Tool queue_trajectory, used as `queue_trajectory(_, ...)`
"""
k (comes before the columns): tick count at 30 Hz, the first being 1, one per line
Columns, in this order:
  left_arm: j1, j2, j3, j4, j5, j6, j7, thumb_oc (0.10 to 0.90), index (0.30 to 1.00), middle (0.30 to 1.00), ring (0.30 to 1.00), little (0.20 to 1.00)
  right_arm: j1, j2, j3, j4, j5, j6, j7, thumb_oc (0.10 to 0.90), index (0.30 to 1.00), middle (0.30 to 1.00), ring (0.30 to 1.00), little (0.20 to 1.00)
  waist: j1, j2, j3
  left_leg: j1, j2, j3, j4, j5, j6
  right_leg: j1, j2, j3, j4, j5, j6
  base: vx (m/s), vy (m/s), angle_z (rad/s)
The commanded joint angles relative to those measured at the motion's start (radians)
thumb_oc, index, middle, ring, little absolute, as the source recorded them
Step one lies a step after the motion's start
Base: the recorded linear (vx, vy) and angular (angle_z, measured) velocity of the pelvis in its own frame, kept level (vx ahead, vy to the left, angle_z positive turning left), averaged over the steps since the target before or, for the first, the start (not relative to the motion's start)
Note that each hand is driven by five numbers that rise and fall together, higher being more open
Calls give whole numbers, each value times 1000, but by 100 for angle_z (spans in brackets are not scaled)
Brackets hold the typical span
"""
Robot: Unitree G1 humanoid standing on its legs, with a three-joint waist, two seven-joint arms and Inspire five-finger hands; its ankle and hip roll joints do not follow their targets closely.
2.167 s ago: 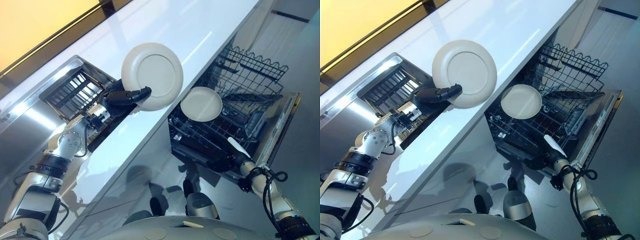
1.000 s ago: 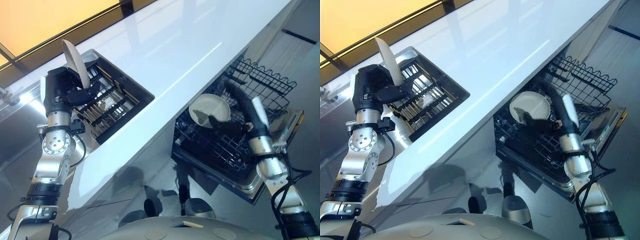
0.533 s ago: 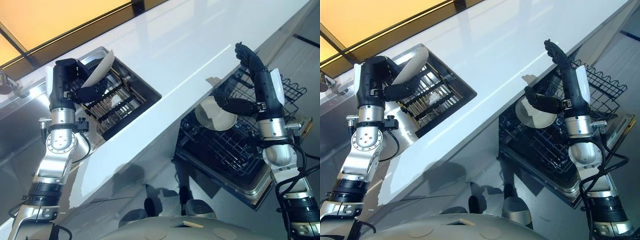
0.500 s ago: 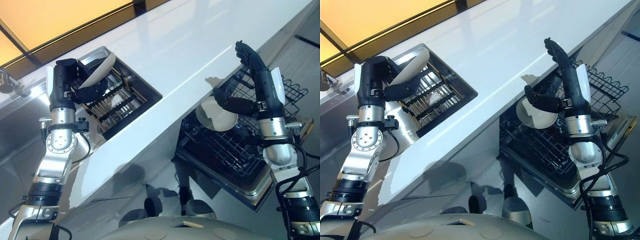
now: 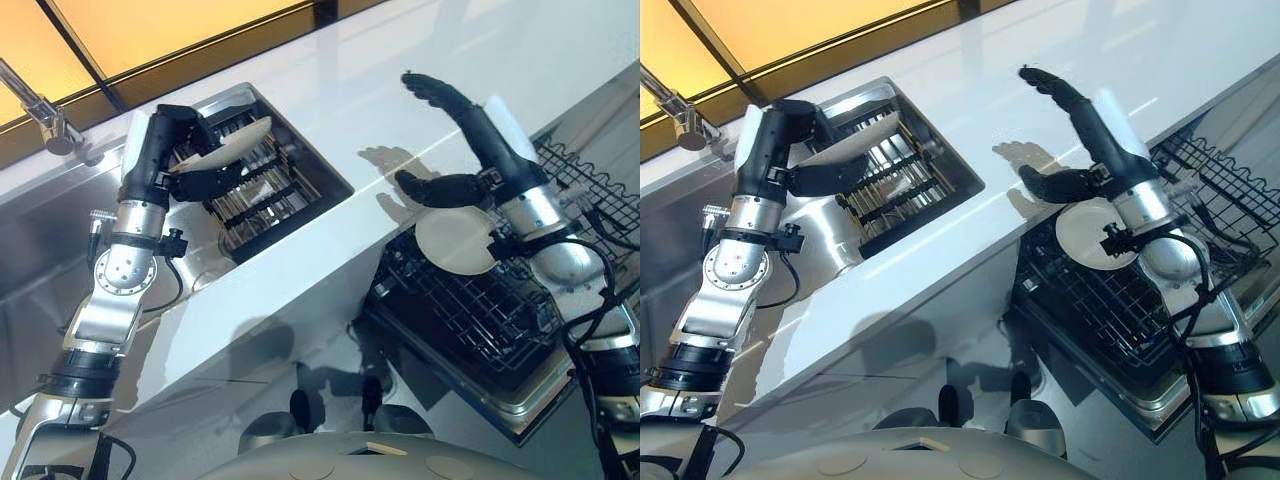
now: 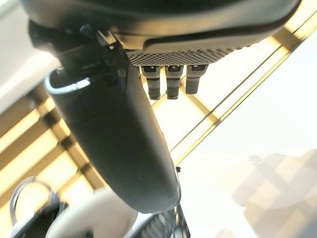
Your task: Pick up plates and place into dishwasher.
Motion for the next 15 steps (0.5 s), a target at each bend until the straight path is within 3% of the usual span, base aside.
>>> queue_trajectory(1, -189, 97, -53, -131, -53, -141, -67, 100, 300, 300, 300, 200, -173, -27, 37, -7, -25, -29, 0, 800, 900, 900, 900, 900, 15, -48, -120, -36, -80, -7, 19, -75, 8, -6, 37, -17, 158, -179, 58, -12, -20, 8)
queue_trajectory(15, -292, 72, -173, -215, -237, -135, -313, 100, 300, 300, 300, 200, -332, -23, 194, 53, -143, -16, 30, 800, 900, 900, 900, 900, 26, -46, -130, -33, -80, -5, 5, -69, 9, 3, 38, -37, 144, -174, 58, -11, -10, 11)
